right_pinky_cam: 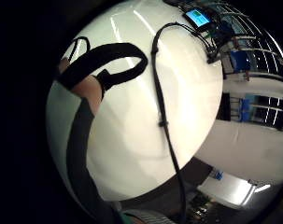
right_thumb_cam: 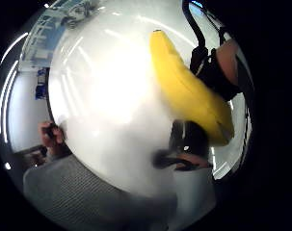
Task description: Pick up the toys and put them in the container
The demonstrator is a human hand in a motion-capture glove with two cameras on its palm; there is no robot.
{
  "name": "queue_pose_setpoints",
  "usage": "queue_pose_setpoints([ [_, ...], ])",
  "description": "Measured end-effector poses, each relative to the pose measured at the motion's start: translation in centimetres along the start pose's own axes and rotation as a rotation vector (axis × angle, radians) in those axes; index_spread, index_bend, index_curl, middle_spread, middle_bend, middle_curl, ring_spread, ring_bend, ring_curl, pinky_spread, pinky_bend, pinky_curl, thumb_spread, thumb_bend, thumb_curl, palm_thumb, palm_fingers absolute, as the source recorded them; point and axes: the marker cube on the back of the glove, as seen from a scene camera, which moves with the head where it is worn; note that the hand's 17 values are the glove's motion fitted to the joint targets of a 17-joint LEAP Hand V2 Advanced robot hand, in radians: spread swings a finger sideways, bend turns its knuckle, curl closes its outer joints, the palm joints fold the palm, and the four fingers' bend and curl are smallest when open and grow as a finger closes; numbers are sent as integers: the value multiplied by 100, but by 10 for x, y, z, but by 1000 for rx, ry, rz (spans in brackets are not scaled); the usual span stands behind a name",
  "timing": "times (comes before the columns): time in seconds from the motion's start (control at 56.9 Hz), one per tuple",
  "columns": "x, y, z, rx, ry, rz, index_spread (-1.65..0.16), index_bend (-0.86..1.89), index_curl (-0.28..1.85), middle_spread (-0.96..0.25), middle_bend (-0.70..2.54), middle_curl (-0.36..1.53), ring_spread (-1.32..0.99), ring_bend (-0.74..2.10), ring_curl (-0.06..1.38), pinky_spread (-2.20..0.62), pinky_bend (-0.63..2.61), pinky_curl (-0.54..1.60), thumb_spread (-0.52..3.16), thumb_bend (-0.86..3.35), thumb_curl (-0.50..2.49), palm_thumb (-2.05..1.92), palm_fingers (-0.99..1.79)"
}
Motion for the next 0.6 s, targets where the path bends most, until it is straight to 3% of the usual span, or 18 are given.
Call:
queue_pose_setpoints([
  [0.264,34,-40,-211,275,-21,-116,-37,28,45,-30,81,60,-49,98,38,-28,79,28,117,9,54,56,69],
  [0.492,10,-65,-243,299,-7,-189,-37,27,51,-31,80,62,-50,97,39,-28,77,29,111,6,59,59,70],
  [0.597,-53,-102,-260,276,-146,-393,-38,26,53,-31,80,62,-50,97,39,-28,77,30,108,4,62,59,70],
])
